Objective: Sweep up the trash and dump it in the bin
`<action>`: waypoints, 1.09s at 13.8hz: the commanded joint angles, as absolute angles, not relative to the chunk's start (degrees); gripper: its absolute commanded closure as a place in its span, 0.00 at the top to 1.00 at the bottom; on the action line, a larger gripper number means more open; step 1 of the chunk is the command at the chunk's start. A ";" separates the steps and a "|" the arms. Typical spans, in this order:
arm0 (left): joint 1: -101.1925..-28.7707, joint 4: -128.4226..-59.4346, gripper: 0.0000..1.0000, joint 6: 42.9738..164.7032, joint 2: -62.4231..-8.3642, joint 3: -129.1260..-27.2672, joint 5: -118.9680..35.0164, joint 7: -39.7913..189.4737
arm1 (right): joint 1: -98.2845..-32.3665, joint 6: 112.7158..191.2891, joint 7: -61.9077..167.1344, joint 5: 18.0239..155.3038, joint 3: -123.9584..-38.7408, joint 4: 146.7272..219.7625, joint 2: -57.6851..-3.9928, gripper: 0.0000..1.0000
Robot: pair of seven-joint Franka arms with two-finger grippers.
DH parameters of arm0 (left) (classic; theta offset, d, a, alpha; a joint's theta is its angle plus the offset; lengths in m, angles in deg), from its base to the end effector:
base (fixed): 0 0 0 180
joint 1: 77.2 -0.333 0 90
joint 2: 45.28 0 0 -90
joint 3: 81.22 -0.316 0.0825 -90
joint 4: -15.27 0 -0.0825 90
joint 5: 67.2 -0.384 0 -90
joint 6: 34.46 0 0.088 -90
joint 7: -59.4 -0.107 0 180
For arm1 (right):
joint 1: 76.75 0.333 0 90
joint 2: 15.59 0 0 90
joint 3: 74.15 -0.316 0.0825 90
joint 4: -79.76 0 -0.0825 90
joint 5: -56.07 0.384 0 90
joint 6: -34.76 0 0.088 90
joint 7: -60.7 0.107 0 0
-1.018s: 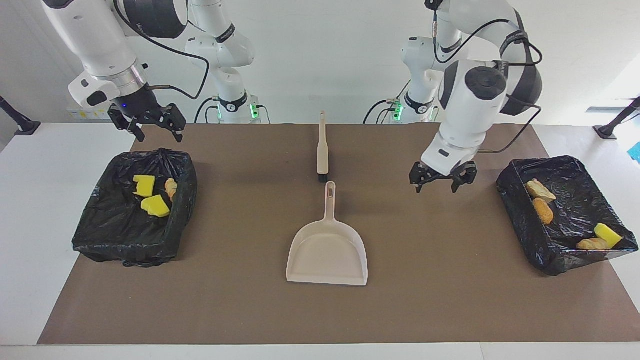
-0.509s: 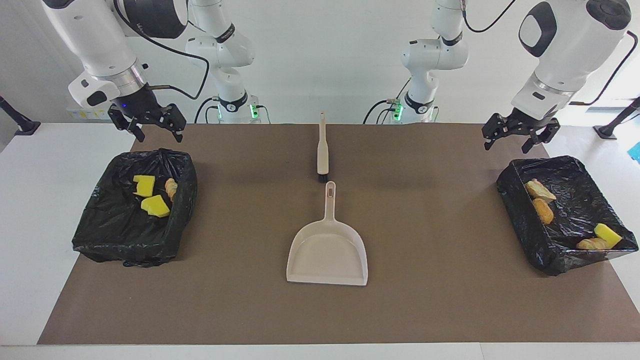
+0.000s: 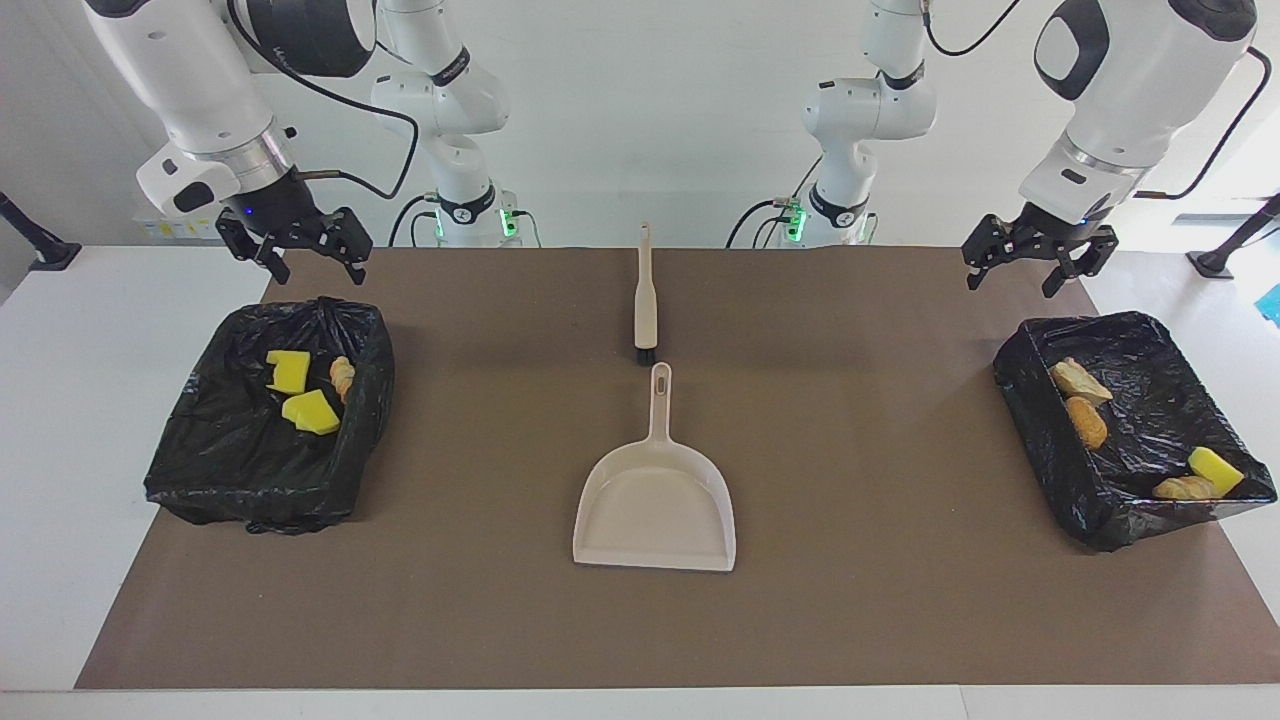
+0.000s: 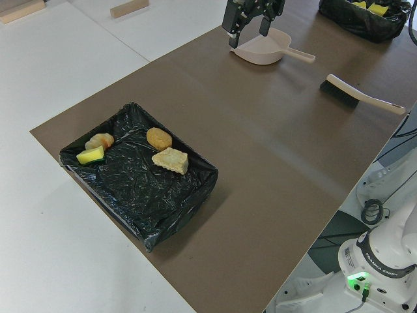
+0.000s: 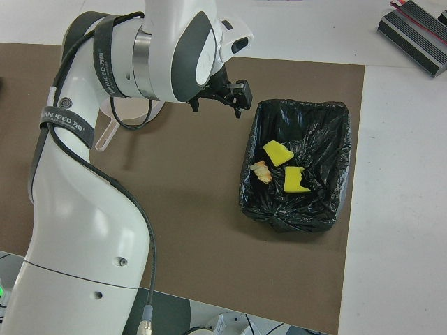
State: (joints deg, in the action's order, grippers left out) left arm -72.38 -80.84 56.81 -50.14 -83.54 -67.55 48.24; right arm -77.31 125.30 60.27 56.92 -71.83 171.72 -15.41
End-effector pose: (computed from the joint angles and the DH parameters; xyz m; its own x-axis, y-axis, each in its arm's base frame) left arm 0.5288 -0.0215 0.6219 0.9716 -0.2364 -0.0002 -0.2364 -0.9716 -0.0027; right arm 0.5529 -0.0263 0.6109 0.9988 -0.0429 -0.0215 -0.0432 -0.9990 -0.0151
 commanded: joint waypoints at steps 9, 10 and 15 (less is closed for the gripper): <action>-73.15 -79.12 1.00 54.22 -49.94 -83.33 -67.55 47.62 | -77.54 125.37 59.73 57.66 -71.86 173.27 -14.00 1.00; -73.24 -79.04 1.00 54.22 -50.02 -83.42 -67.55 47.62 | -77.63 125.37 59.73 57.66 -71.86 173.27 -14.00 1.00; -73.16 -79.30 1.00 54.40 -50.20 -83.42 -67.55 47.89 | -77.63 125.37 59.73 57.66 -71.95 173.27 -14.00 1.00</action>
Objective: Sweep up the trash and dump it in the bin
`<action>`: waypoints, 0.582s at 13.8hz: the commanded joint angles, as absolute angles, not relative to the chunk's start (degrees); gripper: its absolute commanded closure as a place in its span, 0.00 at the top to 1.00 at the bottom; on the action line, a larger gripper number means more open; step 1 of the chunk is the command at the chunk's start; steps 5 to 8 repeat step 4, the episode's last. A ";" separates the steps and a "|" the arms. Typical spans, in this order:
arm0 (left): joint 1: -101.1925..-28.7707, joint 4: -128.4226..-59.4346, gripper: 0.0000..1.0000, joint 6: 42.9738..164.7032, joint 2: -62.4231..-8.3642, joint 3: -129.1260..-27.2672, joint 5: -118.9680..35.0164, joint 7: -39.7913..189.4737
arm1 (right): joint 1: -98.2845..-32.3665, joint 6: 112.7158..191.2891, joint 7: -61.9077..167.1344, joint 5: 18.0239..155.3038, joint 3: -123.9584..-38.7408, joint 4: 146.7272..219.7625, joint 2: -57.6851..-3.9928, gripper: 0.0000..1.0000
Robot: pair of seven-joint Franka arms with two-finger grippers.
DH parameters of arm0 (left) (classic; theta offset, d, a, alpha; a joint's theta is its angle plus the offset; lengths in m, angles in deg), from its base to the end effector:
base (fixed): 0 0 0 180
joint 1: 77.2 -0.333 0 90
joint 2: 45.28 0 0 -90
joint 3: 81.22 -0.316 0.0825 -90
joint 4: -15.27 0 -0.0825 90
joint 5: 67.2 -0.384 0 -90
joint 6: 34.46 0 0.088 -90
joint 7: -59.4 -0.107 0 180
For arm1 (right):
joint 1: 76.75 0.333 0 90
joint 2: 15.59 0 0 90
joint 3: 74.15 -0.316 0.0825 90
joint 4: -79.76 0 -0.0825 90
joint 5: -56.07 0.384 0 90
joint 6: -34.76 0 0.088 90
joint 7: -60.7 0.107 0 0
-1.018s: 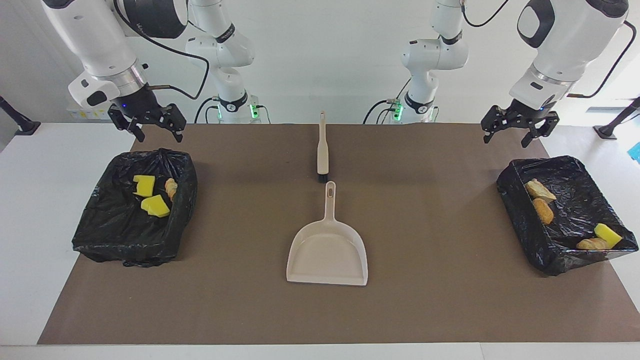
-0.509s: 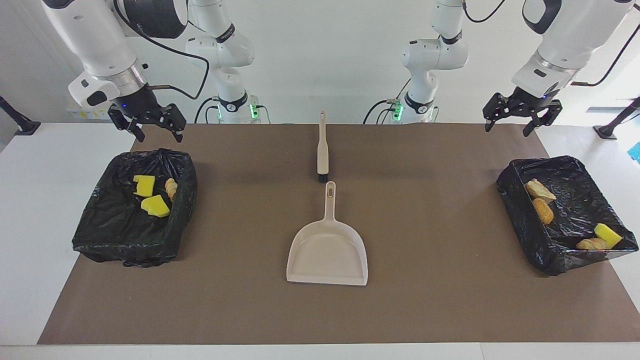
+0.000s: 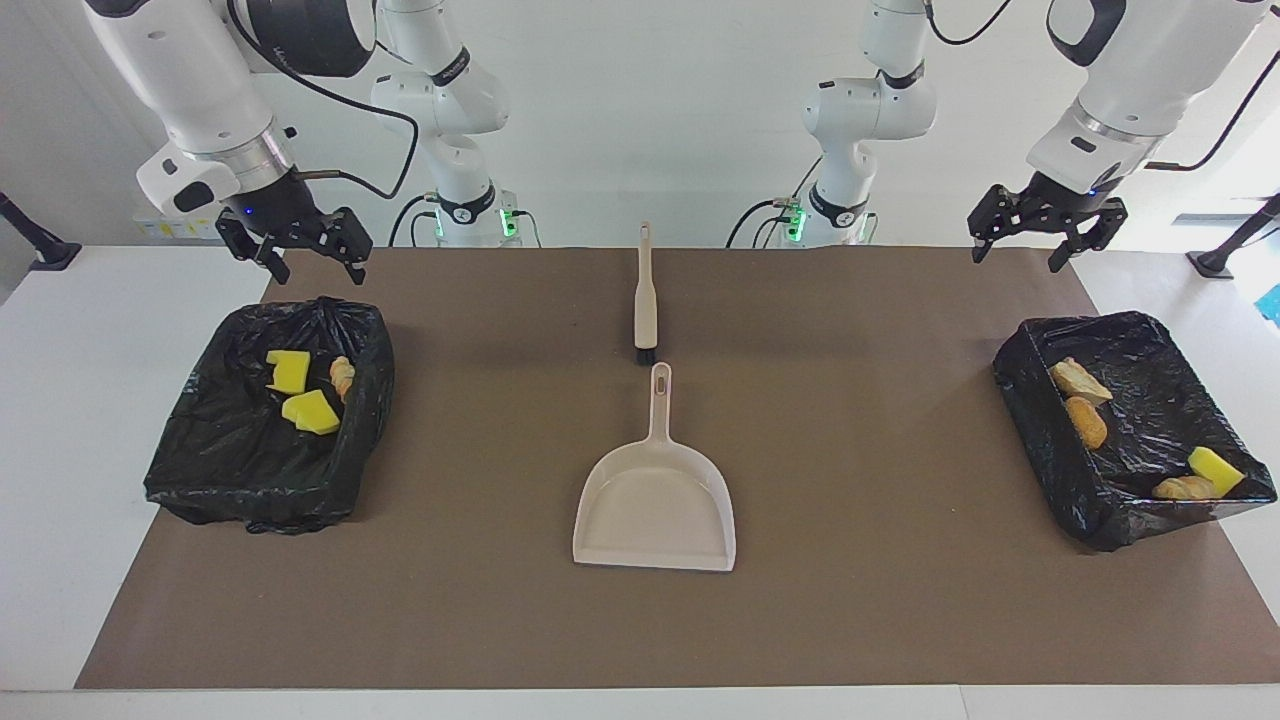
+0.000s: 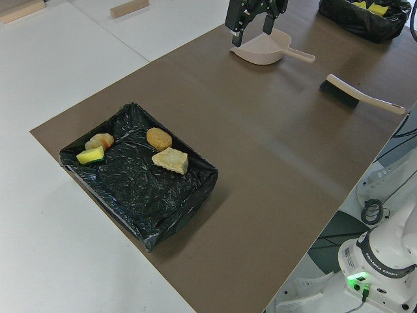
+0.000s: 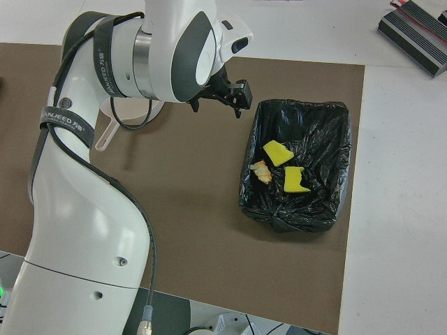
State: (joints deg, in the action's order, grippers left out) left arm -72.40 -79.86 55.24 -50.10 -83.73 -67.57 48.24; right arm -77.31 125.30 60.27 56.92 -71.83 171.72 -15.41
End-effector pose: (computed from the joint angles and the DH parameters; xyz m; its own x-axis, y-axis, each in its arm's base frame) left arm 0.5266 -0.0194 0.6273 0.9725 -0.2327 -0.0111 -0.2328 -0.9725 -0.0006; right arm 0.5529 -0.0263 0.6109 0.9988 -0.0429 -0.0215 -0.0432 -0.9990 -0.0151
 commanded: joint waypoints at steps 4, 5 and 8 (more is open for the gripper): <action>-73.16 -79.48 1.00 54.31 -50.38 -83.42 -67.46 47.88 | -77.54 125.37 59.73 57.66 -71.86 173.27 -14.00 1.00; -73.16 -79.48 1.00 54.31 -50.38 -83.42 -67.46 47.88 | -77.54 125.37 59.73 57.66 -71.86 173.27 -14.00 1.00; -73.16 -79.48 1.00 54.31 -50.38 -83.42 -67.46 47.88 | -77.54 125.37 59.73 57.66 -71.86 173.27 -14.00 1.00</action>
